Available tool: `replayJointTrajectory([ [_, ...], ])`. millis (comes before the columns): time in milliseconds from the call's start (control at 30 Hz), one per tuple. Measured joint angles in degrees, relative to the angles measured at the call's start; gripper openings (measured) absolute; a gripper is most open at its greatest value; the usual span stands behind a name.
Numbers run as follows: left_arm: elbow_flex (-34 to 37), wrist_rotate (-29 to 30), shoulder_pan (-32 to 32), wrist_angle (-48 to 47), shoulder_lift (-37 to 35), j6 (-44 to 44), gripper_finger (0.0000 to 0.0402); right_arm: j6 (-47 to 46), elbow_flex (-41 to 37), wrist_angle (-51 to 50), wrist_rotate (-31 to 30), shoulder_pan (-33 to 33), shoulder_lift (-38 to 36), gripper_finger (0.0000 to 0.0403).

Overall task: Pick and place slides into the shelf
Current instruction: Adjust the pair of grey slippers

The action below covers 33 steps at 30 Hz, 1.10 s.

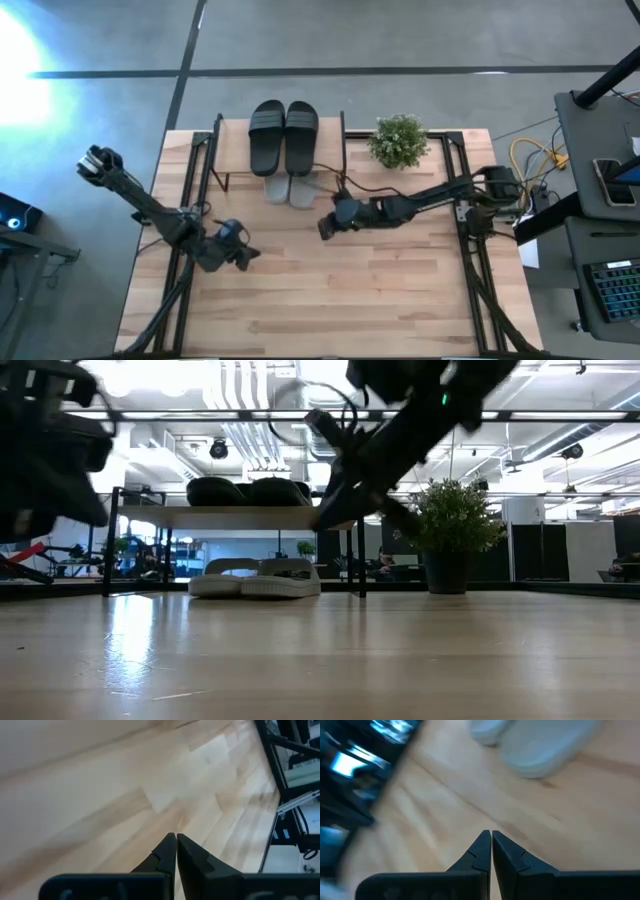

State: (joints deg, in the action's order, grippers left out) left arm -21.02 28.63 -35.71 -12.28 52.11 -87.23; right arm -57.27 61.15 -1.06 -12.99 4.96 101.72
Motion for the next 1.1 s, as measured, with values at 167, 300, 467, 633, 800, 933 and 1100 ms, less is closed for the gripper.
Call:
replayJointTrajectory([
  [167,0.0,1.9,-4.6,-0.3,2.0,-6.5,0.0,-6.0,-4.8,16.8,3.3,-2.6,3.1,0.0008],
  [300,0.0,1.7,-5.2,-0.5,3.5,-7.0,0.0,-5.3,-3.4,16.2,4.5,-3.2,7.3,0.0008],
  [467,0.1,1.7,-5.2,-0.2,4.7,-7.0,0.0,-3.2,2.2,16.5,5.6,-3.1,12.8,0.0009],
  [633,0.1,1.1,-5.2,-0.3,4.5,-6.6,0.0,0.7,9.3,15.8,6.0,-3.3,17.6,0.0008],
  [800,0.0,0.6,-5.3,-0.3,4.1,-5.8,0.0,4.2,14.5,9.6,0.2,-3.2,19.8,0.0008],
  [933,0.0,0.5,-5.3,-0.4,4.0,-5.1,0.0,7.7,16.5,6.7,-2.1,-3.6,20.9,0.0008],
  [1100,0.1,0.3,-5.3,-0.2,4.0,-3.9,0.0,7.8,15.6,4.9,-6.6,-4.5,21.2,0.0008],
])
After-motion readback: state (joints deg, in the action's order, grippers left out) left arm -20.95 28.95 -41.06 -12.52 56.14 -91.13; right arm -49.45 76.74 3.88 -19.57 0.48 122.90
